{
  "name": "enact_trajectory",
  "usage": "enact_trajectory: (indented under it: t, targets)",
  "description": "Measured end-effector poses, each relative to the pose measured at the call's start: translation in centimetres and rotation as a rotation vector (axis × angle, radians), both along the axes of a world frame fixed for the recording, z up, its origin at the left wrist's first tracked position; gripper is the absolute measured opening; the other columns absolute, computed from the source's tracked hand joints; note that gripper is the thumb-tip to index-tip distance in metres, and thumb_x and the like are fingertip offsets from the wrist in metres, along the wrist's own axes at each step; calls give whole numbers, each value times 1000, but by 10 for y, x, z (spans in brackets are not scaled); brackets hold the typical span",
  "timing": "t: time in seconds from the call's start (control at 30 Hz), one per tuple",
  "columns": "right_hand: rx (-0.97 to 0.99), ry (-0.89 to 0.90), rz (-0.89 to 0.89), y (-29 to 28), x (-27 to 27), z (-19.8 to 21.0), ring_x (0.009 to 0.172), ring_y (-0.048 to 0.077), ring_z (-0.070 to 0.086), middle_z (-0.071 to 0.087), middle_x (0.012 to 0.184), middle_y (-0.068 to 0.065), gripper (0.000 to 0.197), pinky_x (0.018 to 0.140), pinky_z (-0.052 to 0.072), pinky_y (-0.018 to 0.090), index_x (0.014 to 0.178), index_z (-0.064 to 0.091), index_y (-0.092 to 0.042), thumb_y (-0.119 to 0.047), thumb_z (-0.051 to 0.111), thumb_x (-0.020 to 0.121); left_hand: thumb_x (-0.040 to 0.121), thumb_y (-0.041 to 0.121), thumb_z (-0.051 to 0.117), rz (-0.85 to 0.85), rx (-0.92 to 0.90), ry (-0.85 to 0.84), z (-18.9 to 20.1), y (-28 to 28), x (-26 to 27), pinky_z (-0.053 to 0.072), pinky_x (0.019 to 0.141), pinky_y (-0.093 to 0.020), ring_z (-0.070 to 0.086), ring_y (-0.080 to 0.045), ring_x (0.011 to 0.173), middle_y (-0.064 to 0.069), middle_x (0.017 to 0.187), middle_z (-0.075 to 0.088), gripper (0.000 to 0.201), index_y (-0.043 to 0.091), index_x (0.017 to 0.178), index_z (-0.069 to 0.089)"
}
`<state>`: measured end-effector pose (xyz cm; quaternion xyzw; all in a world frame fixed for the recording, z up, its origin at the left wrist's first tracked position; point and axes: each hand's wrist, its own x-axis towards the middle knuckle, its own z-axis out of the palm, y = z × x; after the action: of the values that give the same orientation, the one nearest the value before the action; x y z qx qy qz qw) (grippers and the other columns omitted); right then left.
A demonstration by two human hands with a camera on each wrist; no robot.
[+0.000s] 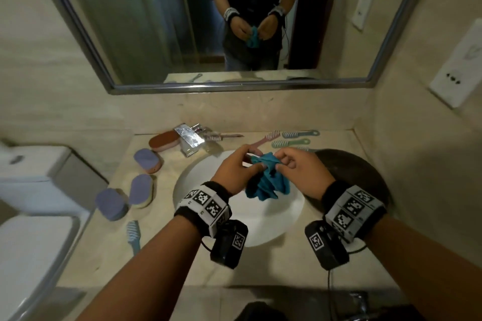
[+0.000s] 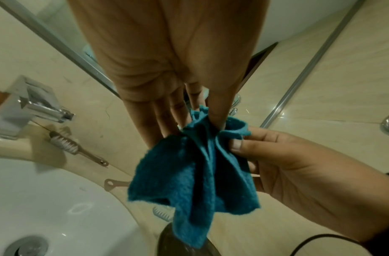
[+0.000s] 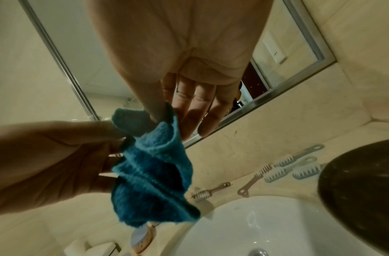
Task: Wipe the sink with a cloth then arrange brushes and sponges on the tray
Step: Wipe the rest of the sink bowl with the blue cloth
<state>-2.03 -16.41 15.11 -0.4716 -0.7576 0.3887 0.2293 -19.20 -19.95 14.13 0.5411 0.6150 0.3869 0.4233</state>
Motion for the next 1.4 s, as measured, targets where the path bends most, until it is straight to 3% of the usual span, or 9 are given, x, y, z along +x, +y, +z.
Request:
enact_trajectory:
  t: [0.1,0.23,0.4,0.53,0.67,0.83,1.0,1.13,1.4]
  targets:
    - [40,6,22,2,-14,13,66,1,50,54,75,-11,10,61,41,4,94,59,-16,-8,55,91,88,12,63,-1,-10,-29,12,-4,-19,56,74,-38,61,-21,78,5,85,55,20,28,96,53]
    - [54,6,47,10,-36,26,77,15,56,60,86,0,10,72,47,27,99,59,-9,-13,53,93,85,7,65,21,36,64,18,-11,-41,49,63,-22,58,-13,70,7,89,52,38,19,117,50]
    - [-32,84,78,14,-55,33,89,18,60,61,93,3,12,78,50,31,88,54,-22,-11,52,94,85,21,67,-64,21,38,21,-14,-56,53,87,-31,61,-8,82,7,91,56,37,24,119,52]
    - [-91,145,117,15,-62,36,94,24,62,65,98,12,21,81,49,35,86,54,-22,-3,48,94,87,24,65,16,94,162,27,-5,-62,49,86,-31,57,-12,81,4,87,56,44,23,129,51]
    - [-125,185,149,15,-64,40,92,21,62,66,100,11,19,83,50,31,93,55,-18,-2,46,95,87,19,63,-44,202,345,26,0,-67,47,90,-31,55,-17,97,-2,101,57,20,14,106,67]
    - [-68,172,103,19,-55,44,95,20,65,69,102,10,13,88,51,34,97,63,-18,-11,53,94,89,19,54,32,112,156,31,0,-78,50,80,-35,57,-18,82,-1,82,59,17,25,74,54]
    - [-52,181,8,19,-54,51,89,20,64,67,91,5,16,81,53,32,89,63,-21,-13,50,95,96,18,50,32,149,237,37,-4,-76,45,70,-22,56,-16,84,-2,89,60,6,18,91,53]
    - [-133,176,4,14,-69,55,86,17,54,59,90,4,20,75,43,28,87,51,-25,-10,41,95,95,15,50,26,183,243,38,-6,-71,45,80,-27,57,-16,88,-3,93,61,13,10,103,59]
    - [-60,95,136,8,-75,56,66,8,55,60,77,-1,9,60,43,16,91,62,-15,-19,54,93,94,17,54,3,186,210,35,-11,-82,46,73,-33,57,-18,81,-4,85,62,5,20,89,55]
